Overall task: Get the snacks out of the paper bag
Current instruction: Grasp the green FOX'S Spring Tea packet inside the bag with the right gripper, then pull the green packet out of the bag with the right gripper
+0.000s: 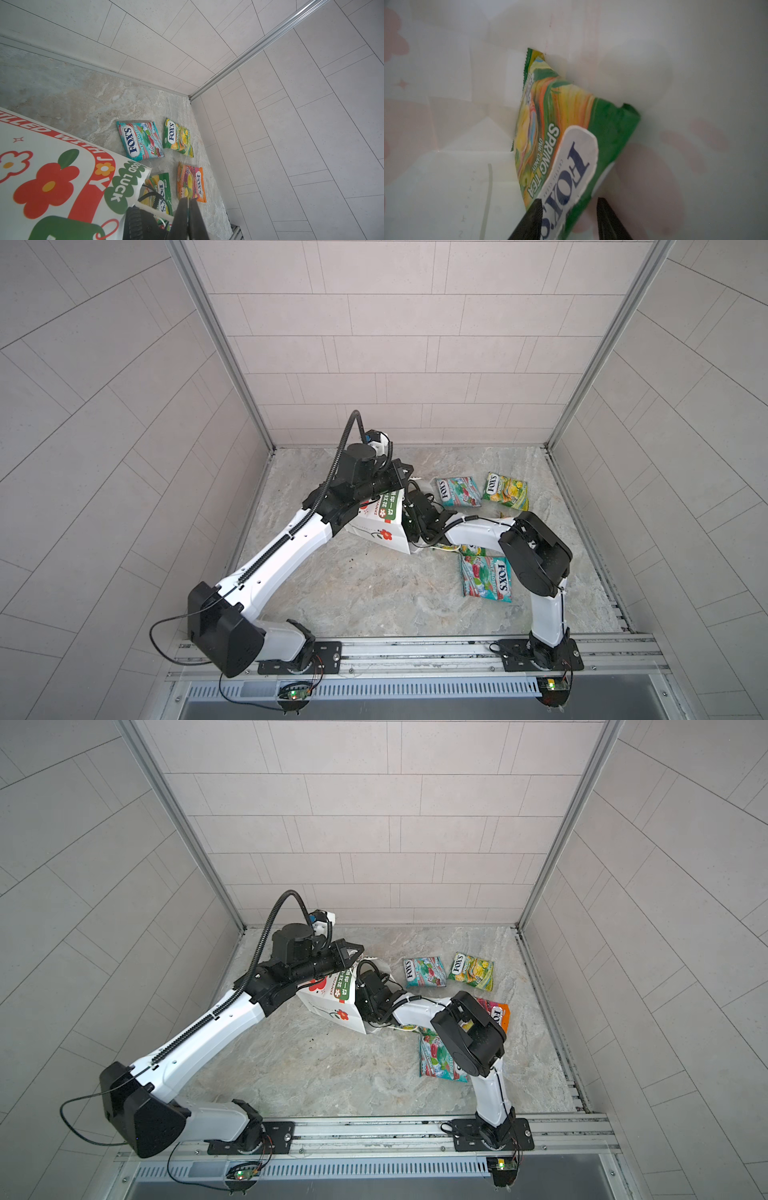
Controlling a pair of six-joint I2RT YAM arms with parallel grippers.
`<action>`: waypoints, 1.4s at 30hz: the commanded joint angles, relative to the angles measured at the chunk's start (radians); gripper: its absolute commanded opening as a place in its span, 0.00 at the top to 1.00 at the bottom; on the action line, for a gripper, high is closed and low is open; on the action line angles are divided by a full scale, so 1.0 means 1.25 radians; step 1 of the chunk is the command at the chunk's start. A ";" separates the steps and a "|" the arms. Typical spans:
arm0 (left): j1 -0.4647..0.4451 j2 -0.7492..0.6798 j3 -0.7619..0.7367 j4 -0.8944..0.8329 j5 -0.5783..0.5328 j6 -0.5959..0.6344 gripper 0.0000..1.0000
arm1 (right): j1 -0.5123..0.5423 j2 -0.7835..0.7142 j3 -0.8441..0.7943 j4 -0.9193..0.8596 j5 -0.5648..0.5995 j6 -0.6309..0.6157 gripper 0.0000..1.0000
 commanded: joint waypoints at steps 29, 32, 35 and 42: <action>0.004 -0.028 0.032 -0.121 -0.135 0.103 1.00 | -0.028 -0.128 -0.059 0.026 -0.064 -0.098 1.00; 0.004 -0.031 0.033 -0.134 -0.157 0.109 1.00 | -0.028 -0.169 -0.063 -0.026 -0.051 -0.133 1.00; 0.004 -0.038 0.034 -0.148 -0.184 0.110 1.00 | -0.028 -0.208 -0.066 -0.075 -0.037 -0.166 1.00; 0.004 -0.050 0.029 -0.144 -0.199 0.115 1.00 | -0.031 -0.299 -0.074 -0.154 -0.016 -0.223 1.00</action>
